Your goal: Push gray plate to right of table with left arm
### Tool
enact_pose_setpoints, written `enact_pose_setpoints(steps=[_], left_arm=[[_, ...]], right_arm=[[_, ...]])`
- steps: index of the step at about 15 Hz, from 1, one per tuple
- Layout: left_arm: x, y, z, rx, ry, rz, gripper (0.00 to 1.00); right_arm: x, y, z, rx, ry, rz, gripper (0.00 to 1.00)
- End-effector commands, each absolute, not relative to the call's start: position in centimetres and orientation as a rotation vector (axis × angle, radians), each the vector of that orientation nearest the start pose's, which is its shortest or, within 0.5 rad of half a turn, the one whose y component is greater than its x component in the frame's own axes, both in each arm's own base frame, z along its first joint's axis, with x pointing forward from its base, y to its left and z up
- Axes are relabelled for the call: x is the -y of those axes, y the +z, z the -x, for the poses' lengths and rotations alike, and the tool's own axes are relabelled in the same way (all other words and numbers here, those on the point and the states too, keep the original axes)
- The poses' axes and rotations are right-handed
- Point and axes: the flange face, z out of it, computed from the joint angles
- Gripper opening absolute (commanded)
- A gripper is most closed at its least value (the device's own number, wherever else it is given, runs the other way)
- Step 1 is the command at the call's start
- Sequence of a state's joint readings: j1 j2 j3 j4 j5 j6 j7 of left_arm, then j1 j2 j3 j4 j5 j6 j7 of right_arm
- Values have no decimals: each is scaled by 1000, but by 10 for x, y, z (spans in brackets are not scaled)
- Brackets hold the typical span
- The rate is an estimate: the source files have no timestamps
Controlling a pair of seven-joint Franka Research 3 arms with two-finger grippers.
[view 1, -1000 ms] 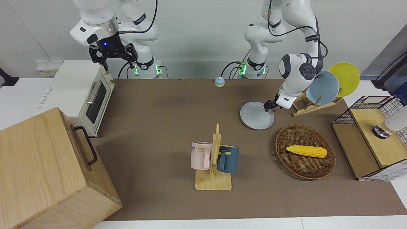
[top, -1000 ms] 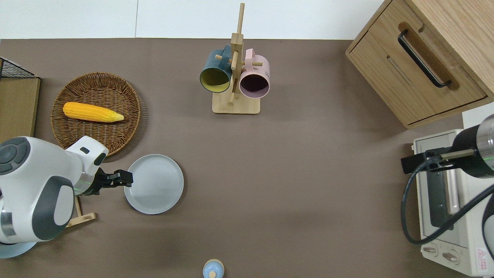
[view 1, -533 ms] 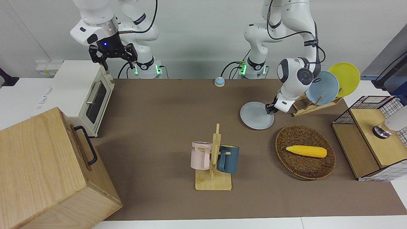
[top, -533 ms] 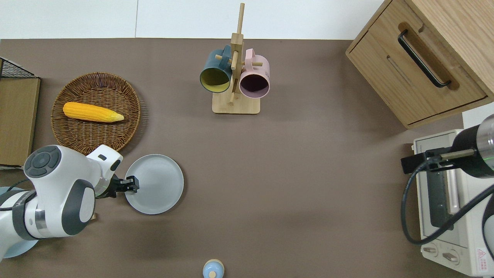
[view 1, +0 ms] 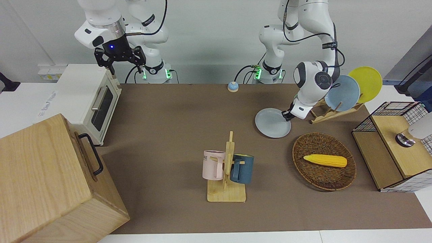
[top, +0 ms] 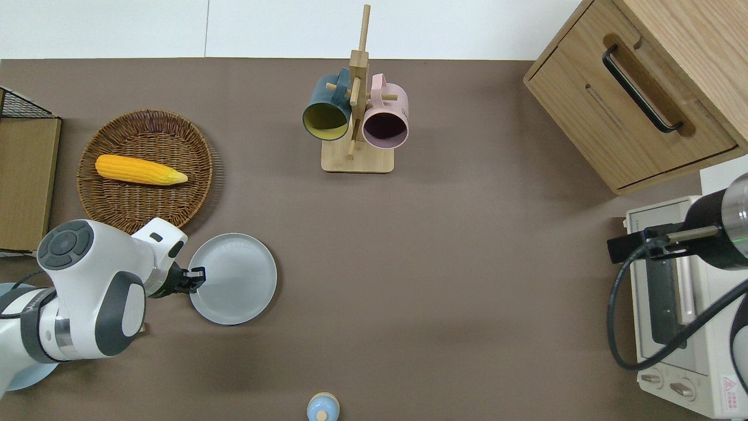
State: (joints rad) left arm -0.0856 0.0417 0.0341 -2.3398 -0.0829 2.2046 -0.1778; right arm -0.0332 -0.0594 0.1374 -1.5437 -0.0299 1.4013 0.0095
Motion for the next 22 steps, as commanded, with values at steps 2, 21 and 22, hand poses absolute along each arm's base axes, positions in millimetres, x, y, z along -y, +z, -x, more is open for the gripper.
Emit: enact_pose_setpoints(steps=[2,21,22], left_arm=[[63,295,-484,273,299,3215,0],[239,282,-454,437,283,3332,0],[250,284,-451,440,278,3341,0]], right_arm=[[-50,659,-511,147,137,3188,996],[-50,659,-511,147,137,3188,996],[-50,659,-511,147,137,3188,996]])
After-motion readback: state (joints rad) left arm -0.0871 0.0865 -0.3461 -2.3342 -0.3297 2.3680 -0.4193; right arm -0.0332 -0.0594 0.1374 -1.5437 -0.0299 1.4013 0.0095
